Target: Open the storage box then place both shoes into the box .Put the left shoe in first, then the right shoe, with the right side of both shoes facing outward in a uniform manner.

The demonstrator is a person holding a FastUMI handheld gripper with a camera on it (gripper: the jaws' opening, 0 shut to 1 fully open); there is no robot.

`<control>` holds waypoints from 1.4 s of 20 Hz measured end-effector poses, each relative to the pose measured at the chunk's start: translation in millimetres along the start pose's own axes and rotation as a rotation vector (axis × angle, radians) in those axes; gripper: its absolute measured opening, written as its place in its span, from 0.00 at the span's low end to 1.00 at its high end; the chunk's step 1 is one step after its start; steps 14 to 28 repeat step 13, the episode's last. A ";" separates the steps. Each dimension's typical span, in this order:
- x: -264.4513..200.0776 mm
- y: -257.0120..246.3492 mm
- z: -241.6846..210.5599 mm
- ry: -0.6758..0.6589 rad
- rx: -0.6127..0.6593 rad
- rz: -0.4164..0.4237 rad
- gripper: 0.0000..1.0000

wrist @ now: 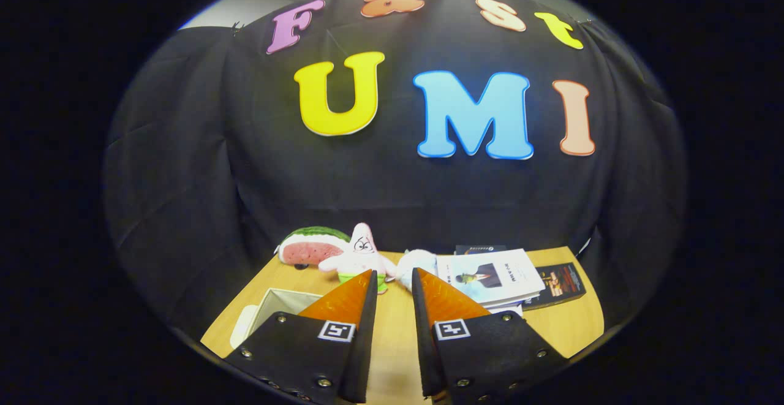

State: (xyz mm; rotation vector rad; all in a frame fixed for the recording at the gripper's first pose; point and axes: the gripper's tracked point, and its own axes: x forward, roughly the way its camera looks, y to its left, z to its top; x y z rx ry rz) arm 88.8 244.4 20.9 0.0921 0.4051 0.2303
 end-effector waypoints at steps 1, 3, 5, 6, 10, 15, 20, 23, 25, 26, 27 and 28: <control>-7.8 -12.1 8.8 -0.043 0.001 -0.018 0.33; -22.1 -32.7 22.2 -0.113 0.032 -0.059 0.33; -33.2 -49.0 30.2 -0.160 0.057 -0.082 0.33; -37.7 -55.7 31.1 -0.170 0.047 -0.086 0.33; -47.3 -71.0 36.9 -0.177 0.033 -0.087 0.33; -50.1 -80.1 37.0 -0.182 0.023 -0.088 0.33; -50.1 -80.1 37.0 -0.182 0.023 -0.088 0.33; -50.1 -80.1 37.0 -0.182 0.023 -0.088 0.33; -50.1 -80.1 37.0 -0.182 0.023 -0.088 0.33; -50.1 -80.1 37.0 -0.182 0.023 -0.088 0.33; -50.1 -80.1 37.0 -0.182 0.023 -0.088 0.33; -50.1 -80.1 37.0 -0.182 0.023 -0.088 0.33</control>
